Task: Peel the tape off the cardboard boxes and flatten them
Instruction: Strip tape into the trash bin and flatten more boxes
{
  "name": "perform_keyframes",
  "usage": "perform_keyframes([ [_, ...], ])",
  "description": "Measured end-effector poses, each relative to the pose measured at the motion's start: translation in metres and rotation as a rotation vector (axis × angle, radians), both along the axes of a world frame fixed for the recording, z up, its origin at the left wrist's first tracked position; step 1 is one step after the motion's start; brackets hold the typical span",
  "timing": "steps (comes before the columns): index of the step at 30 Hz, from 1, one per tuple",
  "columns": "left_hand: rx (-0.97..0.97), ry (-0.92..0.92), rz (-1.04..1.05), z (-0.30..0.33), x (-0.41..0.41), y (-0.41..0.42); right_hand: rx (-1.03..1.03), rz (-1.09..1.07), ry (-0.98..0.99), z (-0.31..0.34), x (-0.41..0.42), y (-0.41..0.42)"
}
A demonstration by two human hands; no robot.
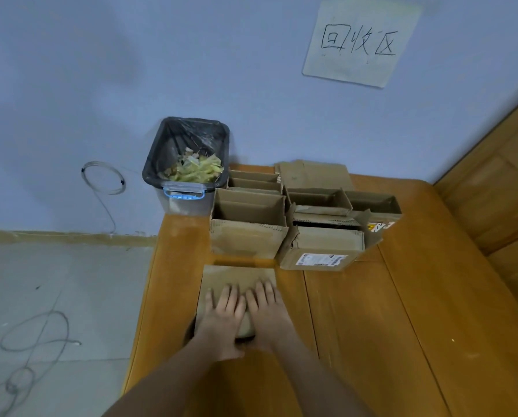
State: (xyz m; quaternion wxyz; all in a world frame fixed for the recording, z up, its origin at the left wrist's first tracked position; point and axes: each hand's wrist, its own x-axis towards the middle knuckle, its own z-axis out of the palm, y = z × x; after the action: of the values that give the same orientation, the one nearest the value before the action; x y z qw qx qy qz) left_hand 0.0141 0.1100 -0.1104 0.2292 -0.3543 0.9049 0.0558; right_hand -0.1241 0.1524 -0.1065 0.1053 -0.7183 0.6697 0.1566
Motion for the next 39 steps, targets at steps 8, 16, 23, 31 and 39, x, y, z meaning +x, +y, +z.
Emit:
perform_keyframes([
  [8,0.122,0.062,0.011,0.011,0.013,0.002,0.007,0.119,-0.171,0.011,-0.023,0.021],
  [16,0.069,0.231,0.297,0.013,0.023,-0.025,0.025,0.104,-0.175,0.030,-0.020,-0.017],
  [23,0.153,0.214,0.424,-0.003,0.041,-0.026,0.123,0.110,-0.137,0.030,0.009,-0.060],
  [31,0.493,0.496,0.683,-0.014,0.034,-0.025,0.294,-0.014,-0.139,0.026,0.023,-0.072],
  [39,0.514,0.648,0.682,-0.001,0.026,-0.042,0.154,-0.112,-0.214,0.027,0.016,-0.067],
])
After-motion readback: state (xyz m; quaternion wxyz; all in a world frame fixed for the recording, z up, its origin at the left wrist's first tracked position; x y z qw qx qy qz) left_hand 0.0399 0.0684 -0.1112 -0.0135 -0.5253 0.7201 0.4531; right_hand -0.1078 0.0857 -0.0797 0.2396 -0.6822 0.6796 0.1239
